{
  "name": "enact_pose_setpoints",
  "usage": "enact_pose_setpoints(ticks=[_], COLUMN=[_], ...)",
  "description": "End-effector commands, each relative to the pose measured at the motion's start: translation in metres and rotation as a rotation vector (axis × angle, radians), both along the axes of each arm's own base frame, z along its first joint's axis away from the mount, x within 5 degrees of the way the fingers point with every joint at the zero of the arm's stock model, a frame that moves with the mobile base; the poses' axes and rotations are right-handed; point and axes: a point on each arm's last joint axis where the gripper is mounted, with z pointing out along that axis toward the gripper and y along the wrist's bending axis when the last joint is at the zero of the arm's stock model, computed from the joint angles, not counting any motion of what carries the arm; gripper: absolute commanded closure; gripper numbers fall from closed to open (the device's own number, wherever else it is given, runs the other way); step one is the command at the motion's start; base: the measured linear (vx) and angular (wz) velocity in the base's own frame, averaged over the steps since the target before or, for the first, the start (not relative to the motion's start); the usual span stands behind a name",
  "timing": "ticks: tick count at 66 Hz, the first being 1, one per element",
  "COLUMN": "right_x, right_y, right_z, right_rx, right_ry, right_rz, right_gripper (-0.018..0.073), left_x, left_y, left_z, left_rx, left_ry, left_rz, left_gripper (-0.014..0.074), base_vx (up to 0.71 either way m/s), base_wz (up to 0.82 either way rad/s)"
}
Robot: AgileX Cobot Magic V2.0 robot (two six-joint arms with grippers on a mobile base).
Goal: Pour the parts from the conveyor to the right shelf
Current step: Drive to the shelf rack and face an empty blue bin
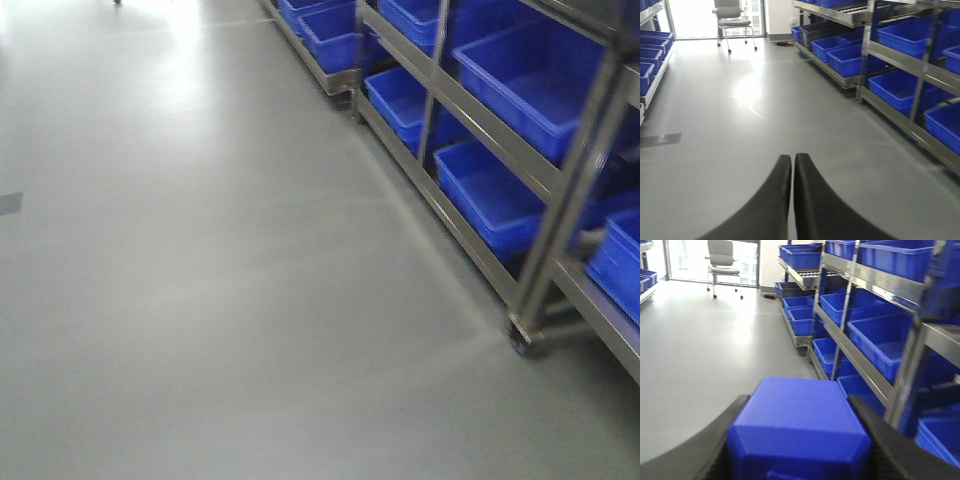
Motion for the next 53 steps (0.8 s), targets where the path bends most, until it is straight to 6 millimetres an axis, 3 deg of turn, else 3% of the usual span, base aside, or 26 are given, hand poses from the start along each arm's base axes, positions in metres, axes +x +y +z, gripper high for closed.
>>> enact_pose_setpoints(ticks=[1,53], right_x=[0.0002,0.0002], right_y=[-0.0022,-0.0022], right_z=[0.014,0.014], right_rx=[0.008,0.008], right_ry=[-0.082,-0.082], right_rz=[-0.025,-0.025], right_gripper=[0.0564,0.0564], left_x=[0.0012,0.0012], left_y=[-0.0002,-0.0002], left_z=[0.0122,0.0122], left_rx=[-0.012,-0.012], left_ry=[-0.078,-0.078], left_rz=[-0.001,-0.001], left_gripper=[0.0602,0.0602], base_vx=[0.8,0.77], base_wz=[0.34,0.18])
